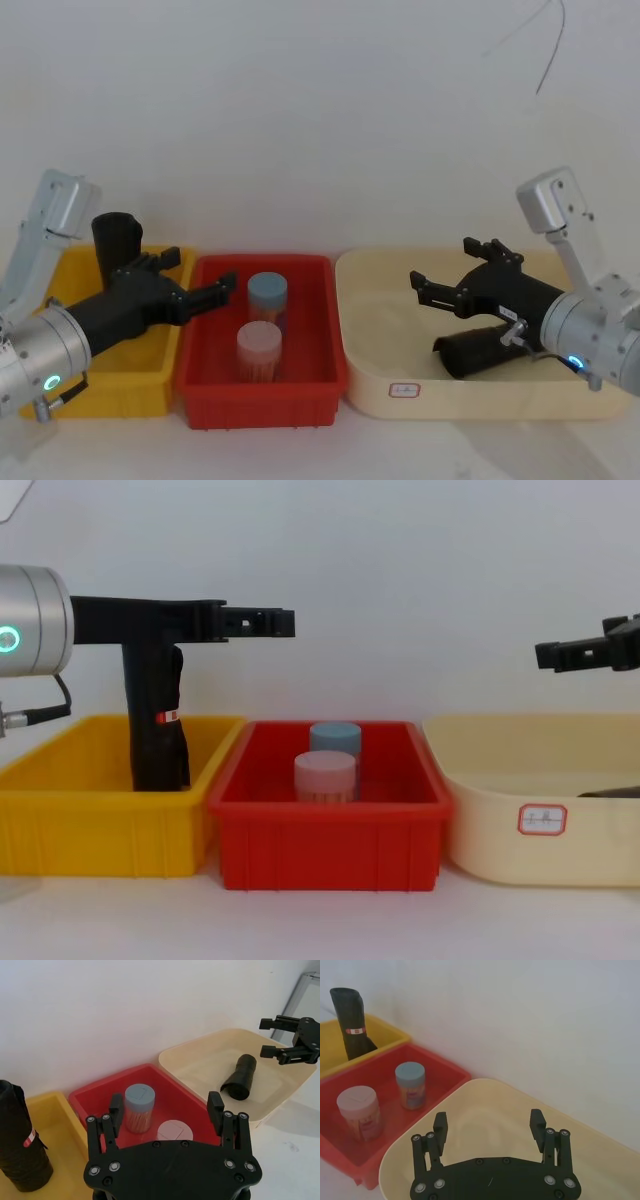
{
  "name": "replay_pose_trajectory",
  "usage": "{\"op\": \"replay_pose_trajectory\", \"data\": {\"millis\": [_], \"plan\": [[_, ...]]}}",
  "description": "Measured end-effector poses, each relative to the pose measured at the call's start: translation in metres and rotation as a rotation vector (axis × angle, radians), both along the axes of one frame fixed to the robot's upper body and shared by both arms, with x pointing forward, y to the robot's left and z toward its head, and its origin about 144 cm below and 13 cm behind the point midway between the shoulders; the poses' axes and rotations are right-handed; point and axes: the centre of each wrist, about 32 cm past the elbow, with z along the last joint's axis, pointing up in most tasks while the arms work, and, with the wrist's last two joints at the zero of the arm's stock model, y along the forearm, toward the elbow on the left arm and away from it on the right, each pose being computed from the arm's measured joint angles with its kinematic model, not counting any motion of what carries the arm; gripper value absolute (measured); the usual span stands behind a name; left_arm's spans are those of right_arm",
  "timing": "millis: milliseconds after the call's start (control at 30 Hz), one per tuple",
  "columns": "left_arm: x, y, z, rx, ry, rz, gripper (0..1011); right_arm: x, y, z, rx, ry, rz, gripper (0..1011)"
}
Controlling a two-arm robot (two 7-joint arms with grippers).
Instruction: Pick up the garbage bag with the one hand and transfer it to the other hand.
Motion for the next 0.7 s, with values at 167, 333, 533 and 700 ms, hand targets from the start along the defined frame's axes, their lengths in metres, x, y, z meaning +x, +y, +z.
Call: {"op": "replay_pose_trajectory", "data": {"millis": [167,333,533,700], "plan": [[0.0,0.0,0.0,0.002,0.001,0.005,1001,0.0,0.0,0.0,-0.001,0.001,0.001,1002],[0.0,0.0,-0.001,0.004,0.002,0.007,1001,0.001,0.001,0.0,-0.002,0.005,0.01,1001],[0.0,0.002,-0.001,0.01,0.004,0.007,1001,0.003,0.004,0.0,-0.011,0.037,0.013,1001],[-0.001,0.003,-0.001,0.014,0.006,0.013,1001,0.008,0.011,0.0,-0.042,0.089,0.025,1001]]}}
